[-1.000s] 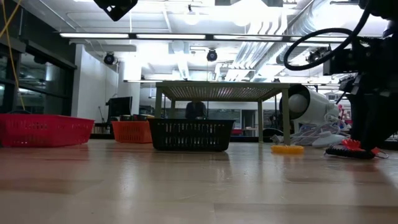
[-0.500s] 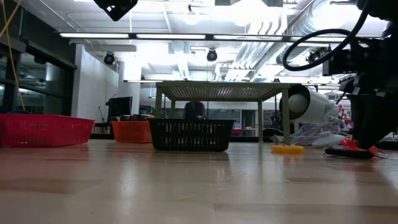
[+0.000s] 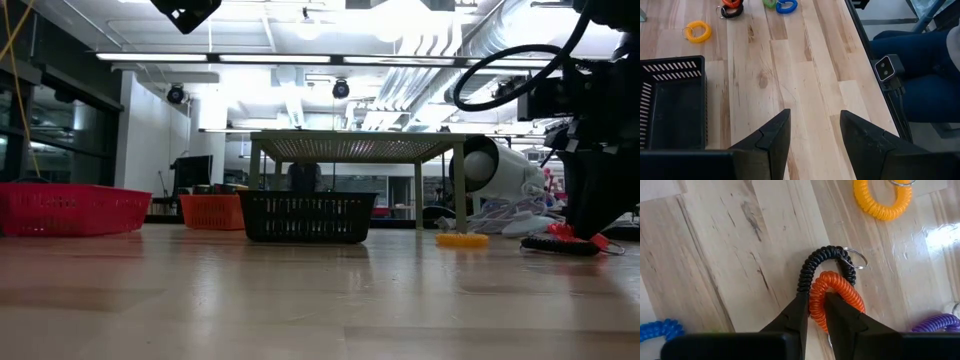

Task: Pick & Place Office Desk Supplies
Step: Put the orange spring rubber band into the black bin on the shelf

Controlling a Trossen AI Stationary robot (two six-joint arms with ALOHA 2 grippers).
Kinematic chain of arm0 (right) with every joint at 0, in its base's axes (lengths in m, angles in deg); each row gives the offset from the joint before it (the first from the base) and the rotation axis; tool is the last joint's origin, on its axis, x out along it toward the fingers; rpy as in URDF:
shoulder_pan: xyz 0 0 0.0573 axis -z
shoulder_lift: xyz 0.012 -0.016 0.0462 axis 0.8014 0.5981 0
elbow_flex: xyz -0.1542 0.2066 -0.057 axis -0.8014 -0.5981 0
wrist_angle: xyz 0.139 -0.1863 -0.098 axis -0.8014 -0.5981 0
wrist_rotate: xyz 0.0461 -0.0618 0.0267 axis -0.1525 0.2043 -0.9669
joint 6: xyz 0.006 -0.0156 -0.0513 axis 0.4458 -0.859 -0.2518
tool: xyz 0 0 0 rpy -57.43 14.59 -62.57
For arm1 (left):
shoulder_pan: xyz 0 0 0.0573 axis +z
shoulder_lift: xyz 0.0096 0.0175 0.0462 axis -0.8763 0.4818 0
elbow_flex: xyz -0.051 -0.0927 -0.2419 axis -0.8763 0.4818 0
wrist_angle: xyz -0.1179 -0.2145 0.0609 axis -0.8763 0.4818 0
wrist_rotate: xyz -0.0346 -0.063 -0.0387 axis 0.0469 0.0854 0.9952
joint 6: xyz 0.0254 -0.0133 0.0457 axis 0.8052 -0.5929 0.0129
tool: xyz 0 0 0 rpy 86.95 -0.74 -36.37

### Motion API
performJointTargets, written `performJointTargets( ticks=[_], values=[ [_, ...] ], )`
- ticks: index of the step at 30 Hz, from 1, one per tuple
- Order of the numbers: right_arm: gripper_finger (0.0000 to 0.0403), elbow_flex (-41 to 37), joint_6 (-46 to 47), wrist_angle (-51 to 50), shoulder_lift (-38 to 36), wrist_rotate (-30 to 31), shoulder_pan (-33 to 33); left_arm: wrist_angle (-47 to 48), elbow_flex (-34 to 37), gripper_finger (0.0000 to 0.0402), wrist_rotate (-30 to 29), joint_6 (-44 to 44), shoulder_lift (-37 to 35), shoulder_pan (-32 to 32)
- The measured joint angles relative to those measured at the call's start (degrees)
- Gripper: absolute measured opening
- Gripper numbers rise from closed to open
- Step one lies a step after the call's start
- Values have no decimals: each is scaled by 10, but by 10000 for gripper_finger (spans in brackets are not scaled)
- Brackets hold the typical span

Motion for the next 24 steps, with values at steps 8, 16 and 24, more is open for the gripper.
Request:
performJointTargets(
  ticks=[8, 16, 24],
  values=[
    [54, 0, -5, 6, 12, 1, 0, 0, 0, 166, 0, 0, 0, 0],
    [53, 0, -13, 22, 33, -7, 0, 0, 0, 166, 0, 0, 0, 0],
    [31, -1, -13, 21, 33, -12, 0, 0, 0, 166, 0, 0, 0, 0]
  ],
)
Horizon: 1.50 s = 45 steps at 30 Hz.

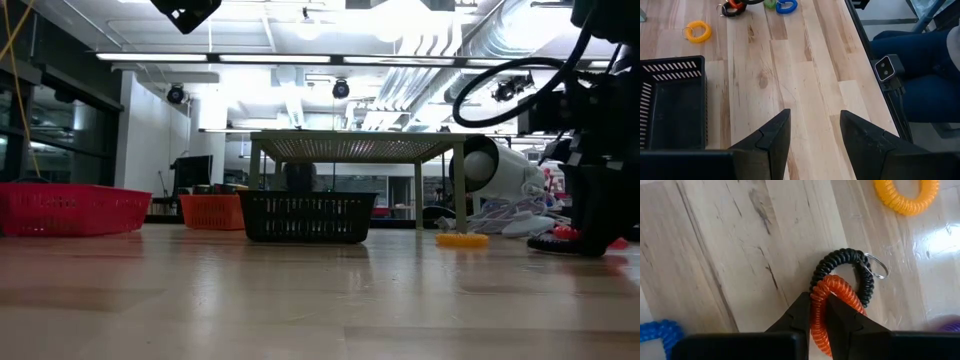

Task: Pick & Place Office Desk Supplies
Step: Put the orange spring rubber band into the black bin on the shelf

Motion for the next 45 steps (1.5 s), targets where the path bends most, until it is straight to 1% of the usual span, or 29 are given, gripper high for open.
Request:
performJointTargets(
  ticks=[4, 12, 18, 45],
  values=[
    [28, 0, 0, 0, 0, 0, 0, 0, 0, 166, 0, 0, 0, 0],
    [72, 0, 0, -1, 0, 0, 0, 0, 0, 166, 0, 0, 0, 0],
    [88, 0, 1, -1, 0, 0, 0, 0, 0, 166, 0, 0, 0, 0],
    [87, 0, 1, -1, -21, 4, 0, 0, 0, 166, 0, 0, 0, 0]
  ],
)
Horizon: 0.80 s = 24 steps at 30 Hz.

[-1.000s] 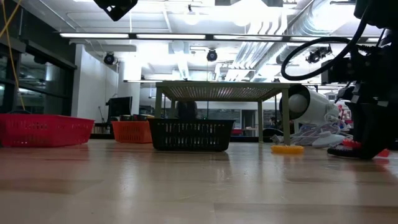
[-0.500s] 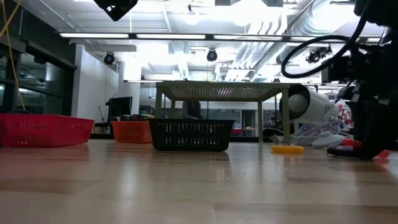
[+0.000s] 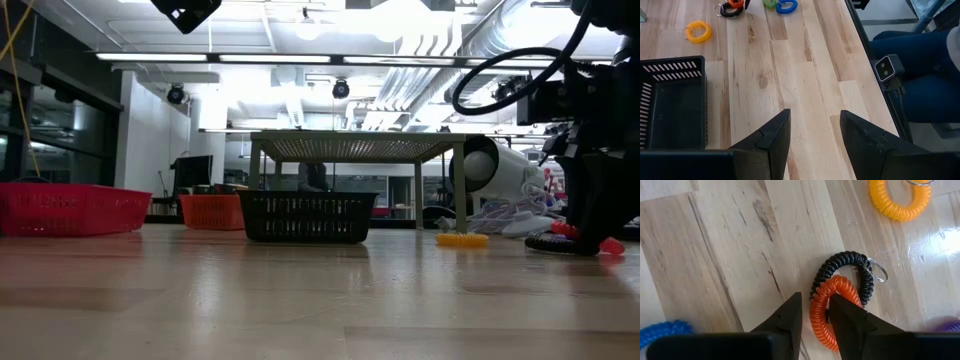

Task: Pick & Place Office Desk Supplies
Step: Put the orange spring rubber band into the black bin on the shelf

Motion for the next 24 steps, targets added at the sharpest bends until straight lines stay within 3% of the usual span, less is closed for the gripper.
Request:
performJointTargets(
  ticks=[13, 24],
  values=[
    [31, 0, 0, 0, 0, 0, 0, 0, 0, 166, 0, 0, 0, 0],
    [24, 0, 0, -2, 0, -2, 0, 0, 0, 166, 0, 0, 0, 0]
  ],
)
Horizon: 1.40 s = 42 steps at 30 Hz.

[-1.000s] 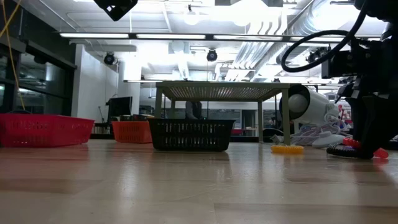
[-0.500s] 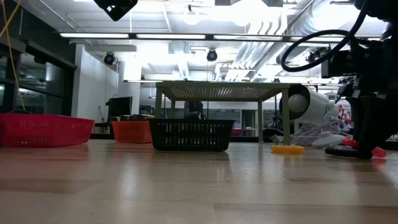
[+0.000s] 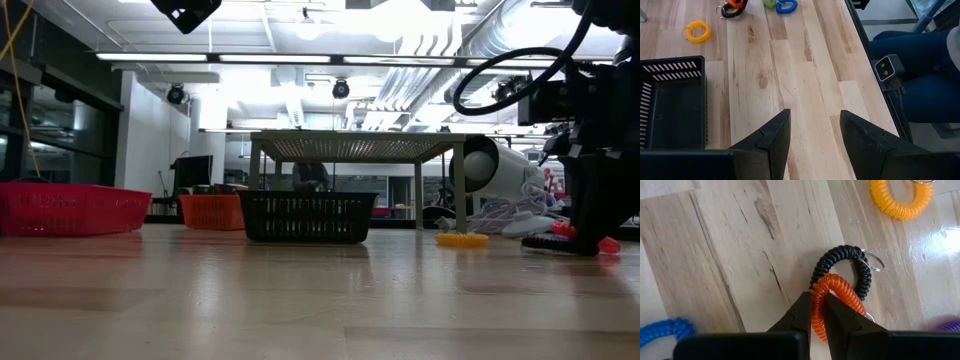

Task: Pick & Place Office Desk Supplies
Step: Put the orange spring rubber band into the black bin on the shelf

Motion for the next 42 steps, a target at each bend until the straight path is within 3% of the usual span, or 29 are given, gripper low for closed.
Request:
performJointTargets(
  ticks=[14, 28, 35, 42],
  values=[
    [23, 0, 0, -9, -6, 9, 0, 0, 0, 166, 0, 0, 0, 0],
    [23, 0, 0, -30, -86, 28, 0, -1, 0, 166, 0, 0, 0, 0],
    [23, 0, 0, -27, -91, 38, 0, -1, 0, 166, 0, 0, 0, 0],
    [23, 24, -78, 38, -91, 42, 22, -1, 0, 166, 0, 0, 0, 0]
  ],
)
